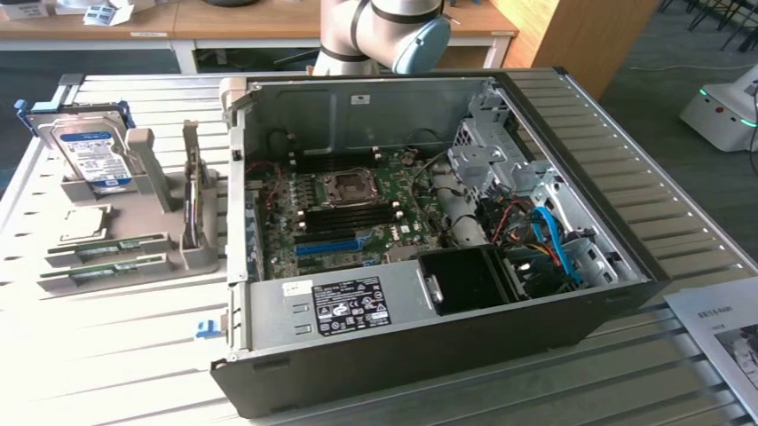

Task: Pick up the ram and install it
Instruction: 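Pick up the ram and move it above insertion slot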

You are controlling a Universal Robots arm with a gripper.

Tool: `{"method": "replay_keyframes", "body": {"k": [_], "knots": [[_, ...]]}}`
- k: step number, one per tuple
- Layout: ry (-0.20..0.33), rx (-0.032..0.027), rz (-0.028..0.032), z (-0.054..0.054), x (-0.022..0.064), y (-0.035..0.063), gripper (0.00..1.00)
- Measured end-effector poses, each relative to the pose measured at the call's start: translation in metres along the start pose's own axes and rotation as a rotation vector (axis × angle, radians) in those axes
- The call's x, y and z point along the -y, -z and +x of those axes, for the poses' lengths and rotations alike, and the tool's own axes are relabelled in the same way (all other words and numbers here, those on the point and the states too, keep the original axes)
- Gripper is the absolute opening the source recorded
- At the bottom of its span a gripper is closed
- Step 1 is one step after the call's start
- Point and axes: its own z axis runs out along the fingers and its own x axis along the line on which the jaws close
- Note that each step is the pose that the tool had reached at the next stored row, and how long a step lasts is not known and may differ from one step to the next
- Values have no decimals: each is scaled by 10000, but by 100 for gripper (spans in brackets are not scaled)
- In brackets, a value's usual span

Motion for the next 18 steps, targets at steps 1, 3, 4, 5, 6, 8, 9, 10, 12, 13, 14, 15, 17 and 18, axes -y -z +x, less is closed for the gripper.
{"method": "replay_keyframes", "body": {"k": [1, 3, 4, 5, 6, 8, 9, 10, 12, 13, 14, 15, 17, 18], "knots": [[0, 1, 0, 1, 1, -15, 13], [0, 0, -1, 2, 2, -46, 13], [0, -1, -2, 2, 3, -65, 13], [0, 0, -1, 3, 3, -83, 13], [-1, 0, 0, 4, 3, -102, 13], [0, 0, -1, 5, 4, -138, 13], [0, -1, -1, 6, 4, -155, 13], [0, 0, 0, 6, 5, -174, 13], [0, 0, 0, 8, 5, -212, 13], [0, 0, -1, 8, 6, -229, 13], [0, 0, 0, 9, 6, -247, 13], [0, 0, -1, 10, 6, -265, 13], [0, 1, 1, 11, 7, -303, 13], [0, 0, -1, 12, 7, -320, 13]]}}
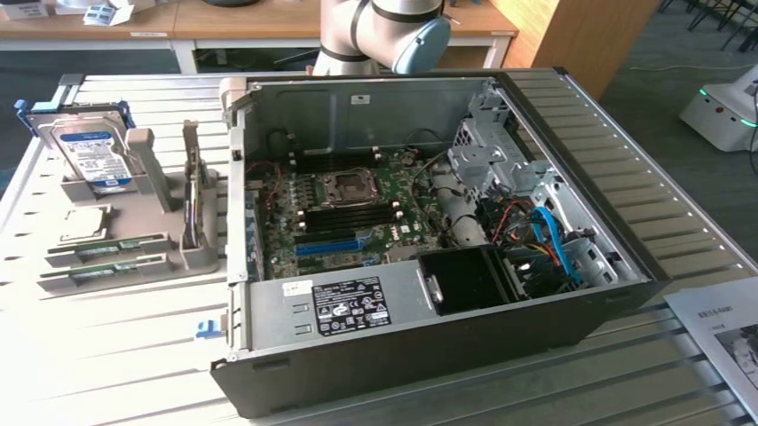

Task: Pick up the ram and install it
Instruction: 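Pick up the ram and move it above insertion slot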

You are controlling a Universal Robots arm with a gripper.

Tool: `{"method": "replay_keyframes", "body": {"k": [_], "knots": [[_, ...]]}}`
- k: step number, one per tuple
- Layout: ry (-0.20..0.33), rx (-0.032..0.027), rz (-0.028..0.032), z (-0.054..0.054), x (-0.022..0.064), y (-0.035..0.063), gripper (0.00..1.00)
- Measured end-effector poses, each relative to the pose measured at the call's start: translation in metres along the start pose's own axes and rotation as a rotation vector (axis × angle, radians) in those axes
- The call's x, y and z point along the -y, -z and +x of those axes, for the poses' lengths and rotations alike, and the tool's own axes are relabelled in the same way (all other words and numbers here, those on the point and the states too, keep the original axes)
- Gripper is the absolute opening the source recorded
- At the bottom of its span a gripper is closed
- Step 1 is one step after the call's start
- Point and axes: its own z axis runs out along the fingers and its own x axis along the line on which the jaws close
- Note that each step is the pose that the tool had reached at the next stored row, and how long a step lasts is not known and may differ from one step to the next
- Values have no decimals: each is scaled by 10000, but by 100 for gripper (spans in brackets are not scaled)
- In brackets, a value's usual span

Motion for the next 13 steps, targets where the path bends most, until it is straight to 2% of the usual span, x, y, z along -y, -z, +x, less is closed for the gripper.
{"method": "replay_keyframes", "body": {"k": [13], "knots": [[0, 0, 1, 9, 3, -236, 13]]}}
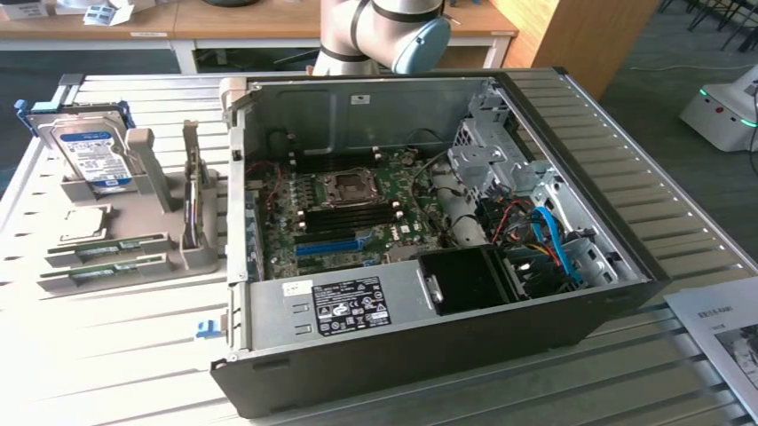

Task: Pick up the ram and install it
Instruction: 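Pick up the ram and move it above insertion slot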

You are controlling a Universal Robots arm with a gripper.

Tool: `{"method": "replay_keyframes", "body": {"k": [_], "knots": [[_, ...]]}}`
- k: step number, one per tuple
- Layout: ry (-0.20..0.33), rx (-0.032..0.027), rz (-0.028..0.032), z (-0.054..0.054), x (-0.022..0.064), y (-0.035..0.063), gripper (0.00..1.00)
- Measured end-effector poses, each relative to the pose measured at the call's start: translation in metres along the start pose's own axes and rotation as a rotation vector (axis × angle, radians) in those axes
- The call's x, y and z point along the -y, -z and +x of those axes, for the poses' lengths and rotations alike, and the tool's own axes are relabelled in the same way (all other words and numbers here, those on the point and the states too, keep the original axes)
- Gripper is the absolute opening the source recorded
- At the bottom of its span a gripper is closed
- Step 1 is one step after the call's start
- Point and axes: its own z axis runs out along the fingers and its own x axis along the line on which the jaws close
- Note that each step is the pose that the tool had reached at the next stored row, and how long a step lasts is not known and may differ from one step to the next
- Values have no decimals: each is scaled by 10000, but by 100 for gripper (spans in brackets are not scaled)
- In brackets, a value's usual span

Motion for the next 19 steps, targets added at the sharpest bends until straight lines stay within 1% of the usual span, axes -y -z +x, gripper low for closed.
{"method": "replay_keyframes", "body": {"k": [19], "knots": [[0, 0, 0, 13, 5, -345, 13]]}}
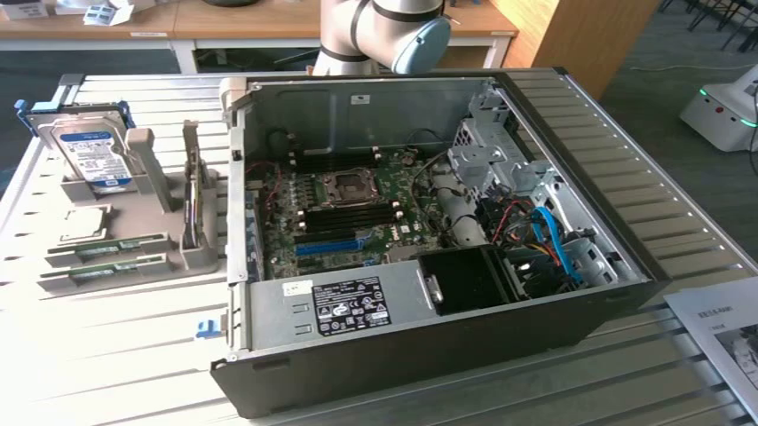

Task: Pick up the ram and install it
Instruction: 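Pick up the ram and move it above insertion slot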

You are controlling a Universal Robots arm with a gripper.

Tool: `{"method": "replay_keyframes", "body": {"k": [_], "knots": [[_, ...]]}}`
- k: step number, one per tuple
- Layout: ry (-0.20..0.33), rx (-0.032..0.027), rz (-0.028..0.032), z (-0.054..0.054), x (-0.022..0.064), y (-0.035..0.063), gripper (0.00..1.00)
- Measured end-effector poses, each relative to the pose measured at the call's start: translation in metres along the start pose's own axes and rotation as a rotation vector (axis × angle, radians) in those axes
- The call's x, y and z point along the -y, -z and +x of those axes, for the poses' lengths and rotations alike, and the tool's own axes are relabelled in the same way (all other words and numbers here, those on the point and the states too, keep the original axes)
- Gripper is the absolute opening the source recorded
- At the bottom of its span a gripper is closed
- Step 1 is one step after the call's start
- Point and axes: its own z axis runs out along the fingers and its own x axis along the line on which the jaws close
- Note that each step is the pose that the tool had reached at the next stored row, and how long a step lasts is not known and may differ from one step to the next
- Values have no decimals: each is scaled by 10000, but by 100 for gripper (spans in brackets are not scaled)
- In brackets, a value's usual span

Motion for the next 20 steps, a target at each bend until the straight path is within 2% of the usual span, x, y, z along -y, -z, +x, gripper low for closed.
{"method": "replay_keyframes", "body": {"k": [20], "knots": [[0, -1, -1, 13, 0, -363, 13]]}}
